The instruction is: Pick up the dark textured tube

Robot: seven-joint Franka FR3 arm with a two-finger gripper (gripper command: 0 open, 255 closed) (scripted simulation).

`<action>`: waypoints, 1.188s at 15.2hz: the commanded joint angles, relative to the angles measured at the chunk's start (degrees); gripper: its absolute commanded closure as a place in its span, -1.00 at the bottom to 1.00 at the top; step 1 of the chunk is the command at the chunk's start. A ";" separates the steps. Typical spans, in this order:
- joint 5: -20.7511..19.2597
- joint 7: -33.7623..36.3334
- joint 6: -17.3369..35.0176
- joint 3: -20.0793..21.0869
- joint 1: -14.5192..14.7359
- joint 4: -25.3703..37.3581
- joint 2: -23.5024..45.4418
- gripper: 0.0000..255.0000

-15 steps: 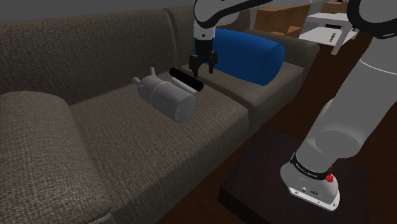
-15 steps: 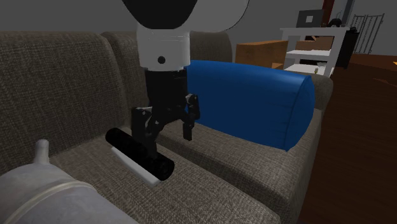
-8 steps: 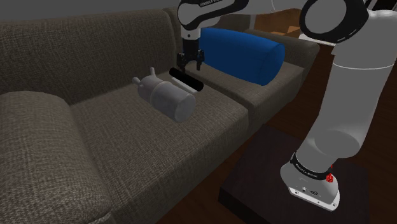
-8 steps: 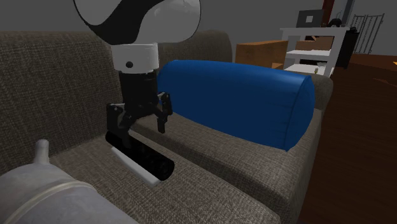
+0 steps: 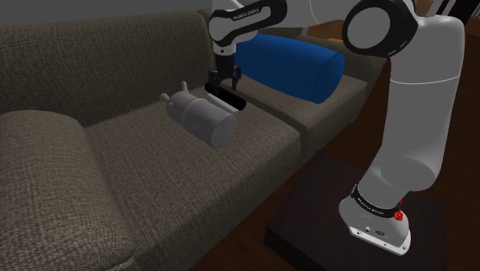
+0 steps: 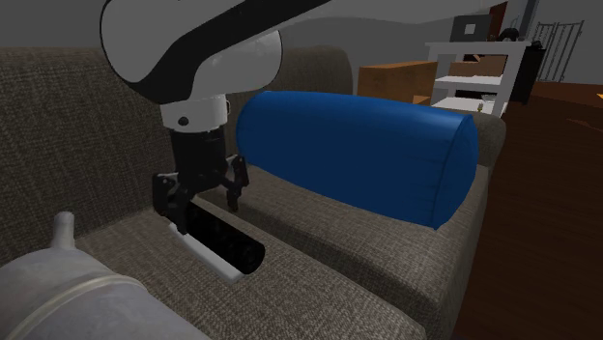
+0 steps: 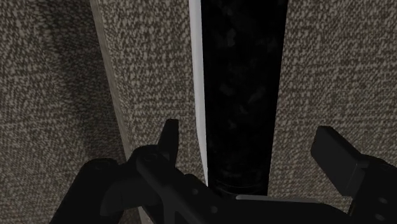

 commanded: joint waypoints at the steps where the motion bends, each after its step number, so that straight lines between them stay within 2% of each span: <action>1: 0.04 -0.14 1.46 -0.02 -0.05 -1.03 0.41 -1.00; 3: 0.05 -0.15 1.87 -0.01 -0.05 -1.35 0.50 -1.00; 4: 0.06 -0.23 1.83 -0.04 -0.10 -1.22 0.61 1.00; 13: 0.05 -0.15 1.86 -0.01 -0.05 -1.34 0.50 1.00; 18: -0.02 0.00 -1.70 -0.03 -0.06 1.57 -0.15 1.00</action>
